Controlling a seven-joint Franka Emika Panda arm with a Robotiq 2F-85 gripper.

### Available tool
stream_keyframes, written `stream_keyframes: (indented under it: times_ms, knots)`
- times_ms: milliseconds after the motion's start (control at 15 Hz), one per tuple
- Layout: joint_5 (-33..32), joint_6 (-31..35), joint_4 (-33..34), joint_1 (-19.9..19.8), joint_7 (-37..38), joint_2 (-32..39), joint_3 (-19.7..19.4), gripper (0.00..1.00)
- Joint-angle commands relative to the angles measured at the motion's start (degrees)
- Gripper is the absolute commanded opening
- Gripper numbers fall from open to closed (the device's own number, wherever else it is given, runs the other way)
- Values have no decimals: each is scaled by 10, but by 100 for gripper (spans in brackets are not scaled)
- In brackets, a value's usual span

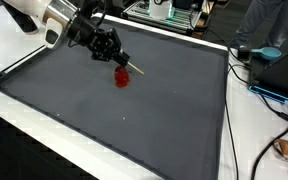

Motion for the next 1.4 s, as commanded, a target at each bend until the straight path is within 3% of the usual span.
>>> stream_keyframes:
  times_ms: [0,733,1333]
  knots:
    - [20,15,-6,-9,-7,8,8,3]
    - [40,29,-7,-11,35,10,0,3]
    - [33,32,-15,-8,141,-22,-6,3]
